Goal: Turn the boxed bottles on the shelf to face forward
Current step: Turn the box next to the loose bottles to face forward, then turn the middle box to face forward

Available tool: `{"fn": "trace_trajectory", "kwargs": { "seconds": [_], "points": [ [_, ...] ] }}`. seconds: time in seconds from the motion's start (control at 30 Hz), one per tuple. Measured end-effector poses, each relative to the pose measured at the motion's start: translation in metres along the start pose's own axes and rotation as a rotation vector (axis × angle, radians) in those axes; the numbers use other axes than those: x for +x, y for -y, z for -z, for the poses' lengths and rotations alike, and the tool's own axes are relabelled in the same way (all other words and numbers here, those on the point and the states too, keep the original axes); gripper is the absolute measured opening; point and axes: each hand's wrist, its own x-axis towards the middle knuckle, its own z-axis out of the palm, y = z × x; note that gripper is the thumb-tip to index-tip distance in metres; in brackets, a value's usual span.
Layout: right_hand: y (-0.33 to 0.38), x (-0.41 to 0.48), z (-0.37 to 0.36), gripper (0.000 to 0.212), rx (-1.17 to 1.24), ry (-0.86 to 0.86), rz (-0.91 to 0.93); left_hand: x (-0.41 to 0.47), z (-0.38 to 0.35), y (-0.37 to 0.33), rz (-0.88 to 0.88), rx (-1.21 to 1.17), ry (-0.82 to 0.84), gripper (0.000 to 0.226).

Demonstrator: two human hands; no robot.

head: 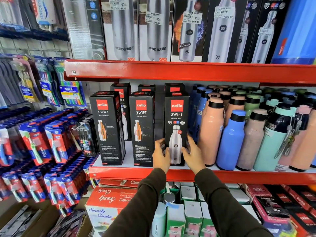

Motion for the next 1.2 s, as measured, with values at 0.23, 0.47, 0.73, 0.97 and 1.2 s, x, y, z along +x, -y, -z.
{"fn": "trace_trajectory", "kwargs": {
  "seconds": [0.23, 0.47, 0.73, 0.97, 1.2],
  "points": [
    [-0.009, 0.004, -0.001, 0.063, -0.031, -0.021, -0.039, -0.003, 0.000, -0.002, -0.016, 0.009, 0.032, 0.041],
    [-0.009, 0.004, -0.007, 0.062, -0.008, -0.014, -0.027, -0.003, -0.001, 0.006, -0.011, -0.015, 0.002, 0.044],
    [-0.018, -0.005, -0.010, 0.057, -0.043, -0.040, -0.055, -0.007, 0.001, 0.006, -0.006, -0.017, 0.076, 0.051],
    [-0.018, -0.026, -0.022, 0.042, 0.045, -0.294, -0.026, -0.020, 0.010, 0.007, -0.059, -0.050, 0.019, 0.048],
    [0.018, -0.045, -0.060, 0.018, 0.131, -0.360, 0.208, -0.031, 0.041, -0.002, -0.261, -0.101, -0.265, 0.026]
  ]
}}
